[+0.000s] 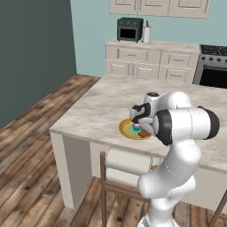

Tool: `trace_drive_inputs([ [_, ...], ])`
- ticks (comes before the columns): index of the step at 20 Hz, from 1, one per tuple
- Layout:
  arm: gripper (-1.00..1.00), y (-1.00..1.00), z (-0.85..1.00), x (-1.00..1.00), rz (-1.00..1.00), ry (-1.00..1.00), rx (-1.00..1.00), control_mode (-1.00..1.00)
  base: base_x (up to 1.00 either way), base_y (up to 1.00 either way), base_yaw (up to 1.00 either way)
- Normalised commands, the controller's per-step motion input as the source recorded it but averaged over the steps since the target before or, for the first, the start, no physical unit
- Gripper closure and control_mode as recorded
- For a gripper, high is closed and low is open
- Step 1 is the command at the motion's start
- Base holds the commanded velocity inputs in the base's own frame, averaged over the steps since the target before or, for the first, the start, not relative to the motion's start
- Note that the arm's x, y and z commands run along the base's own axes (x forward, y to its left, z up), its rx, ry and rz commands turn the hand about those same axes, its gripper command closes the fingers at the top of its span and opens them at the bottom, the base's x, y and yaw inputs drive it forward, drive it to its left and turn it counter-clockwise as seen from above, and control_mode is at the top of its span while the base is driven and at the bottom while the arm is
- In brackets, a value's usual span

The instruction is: Take the cinnamon bottle from the cabinet and place it on the dining table, next to the plate with the cupcake. Then take the chocolate from the dining counter and place it on the cupcake plate.

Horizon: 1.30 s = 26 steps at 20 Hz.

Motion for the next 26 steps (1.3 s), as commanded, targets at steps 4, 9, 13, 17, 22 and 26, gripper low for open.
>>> trace_drive_inputs([
  [4, 1.0, 0.0, -0.12, 0.06, 0.0, 0.0, 0.0, -1.0, 0.0, 0.0, 0.0],
  [9, 1.0, 0.0, -0.09, 0.1, 0.01, 0.0, 0.0, -1.0, 0.0, 0.0, 0.0],
  [13, 1.0, 0.0, -0.06, 0.17, 0.01, 0.0, 0.0, -1.0, 0.0, 0.0, 0.0],
  [17, 1.0, 0.0, -0.05, 0.18, 0.02, 0.0, 0.0, -1.0, 0.0, 0.0, 0.0],
  [22, 1.0, 0.0, -0.1, 0.09, 0.03, 0.0, 0.0, -1.0, 0.0, 0.0, 0.0],
  [26, -1.0, 0.0, -0.17, 0.0, 0.03, 0.0, 0.0, -1.0, 0.0, 0.0, 0.0],
])
